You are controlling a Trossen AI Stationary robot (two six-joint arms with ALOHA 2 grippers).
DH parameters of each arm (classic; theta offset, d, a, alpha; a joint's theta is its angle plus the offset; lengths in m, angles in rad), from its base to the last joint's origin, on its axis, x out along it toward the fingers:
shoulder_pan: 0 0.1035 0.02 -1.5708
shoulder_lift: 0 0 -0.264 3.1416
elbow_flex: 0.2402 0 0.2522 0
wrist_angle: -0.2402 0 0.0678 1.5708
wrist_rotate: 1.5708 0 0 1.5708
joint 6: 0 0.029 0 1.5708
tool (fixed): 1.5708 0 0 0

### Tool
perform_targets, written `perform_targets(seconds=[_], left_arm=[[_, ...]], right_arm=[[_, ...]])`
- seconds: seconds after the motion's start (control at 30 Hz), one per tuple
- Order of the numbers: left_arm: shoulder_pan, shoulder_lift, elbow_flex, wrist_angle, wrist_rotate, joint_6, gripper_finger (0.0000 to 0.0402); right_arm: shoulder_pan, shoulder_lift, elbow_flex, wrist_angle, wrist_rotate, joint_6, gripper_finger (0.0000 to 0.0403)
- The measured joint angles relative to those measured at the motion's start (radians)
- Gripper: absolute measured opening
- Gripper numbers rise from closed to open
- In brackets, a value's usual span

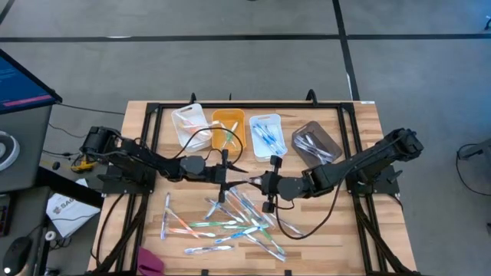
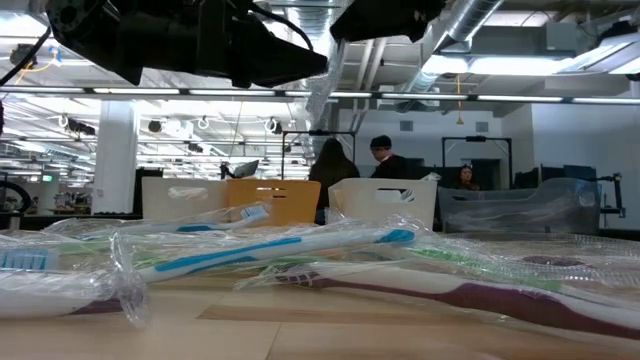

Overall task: Pick & Place Toothbrushes
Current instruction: Put the white violet toothbrush into the black transparent bin

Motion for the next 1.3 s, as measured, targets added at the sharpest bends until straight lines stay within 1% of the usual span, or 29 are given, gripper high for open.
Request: perform_targets(seconds=[0.07, 0.17, 0.27, 0.4, 0.47, 0.57, 0.63, 0.7, 0.8, 0.83, 0.9, 0.97, 1.13, 1.3], left_arm=[[0.000, 0.000, 0.000, -0.005, -0.001, 0.000, 0.0172], [0.000, 0.000, 0.000, -0.044, -0.001, 0.000, 0.0202], [0.000, 0.000, -0.002, -0.082, -0.016, 0.001, 0.0220], [0.000, 0.000, -0.034, -0.097, -0.055, 0.002, 0.0229], [0.000, 0.000, -0.045, -0.096, -0.065, 0.002, 0.0230], [0.000, 0.000, -0.053, -0.097, -0.067, 0.003, 0.0228], [0.000, 0.000, -0.053, -0.094, -0.067, 0.003, 0.0226], [0.000, 0.000, -0.053, -0.096, -0.067, 0.003, 0.0223], [0.000, 0.000, -0.053, -0.116, -0.066, 0.000, 0.0218], [0.000, 0.000, -0.053, -0.125, -0.066, 0.000, 0.0216], [0.000, 0.000, -0.053, -0.138, -0.066, 0.000, 0.0212], [0.000, 0.000, -0.053, -0.151, -0.066, 0.000, 0.0207], [0.014, 0.000, -0.053, -0.155, -0.062, 0.002, 0.0194], [0.028, 0.000, -0.053, -0.167, -0.063, 0.000, 0.0183]], right_arm=[[0.000, -0.002, 0.004, -0.043, 0.006, 0.032, 0.0035], [0.002, -0.019, 0.045, -0.212, 0.048, 0.114, 0.0035], [-0.001, -0.035, 0.111, -0.466, 0.110, 0.249, 0.0035], [-0.047, -0.037, 0.239, -0.830, 0.125, 0.458, 0.0035], [-0.089, -0.038, 0.310, -1.009, 0.090, 0.568, 0.0035], [-0.174, -0.039, 0.400, -1.223, -0.025, 0.686, 0.0035], [-0.244, -0.039, 0.442, -1.344, -0.098, 0.720, 0.0035], [-0.325, -0.039, 0.463, -1.429, -0.154, 0.716, 0.0035], [-0.458, -0.039, 0.456, -1.477, -0.186, 0.653, 0.0035], [-0.502, -0.039, 0.449, -1.478, -0.209, 0.632, 0.0035], [-0.588, -0.036, 0.433, -1.475, -0.291, 0.579, 0.0035], [-0.646, -0.019, 0.428, -1.482, -0.334, 0.531, 0.0035], [-0.733, 0.029, 0.426, -1.488, -0.368, 0.405, 0.0035], [-0.765, 0.112, 0.426, -1.516, -0.376, 0.320, 0.0035]])
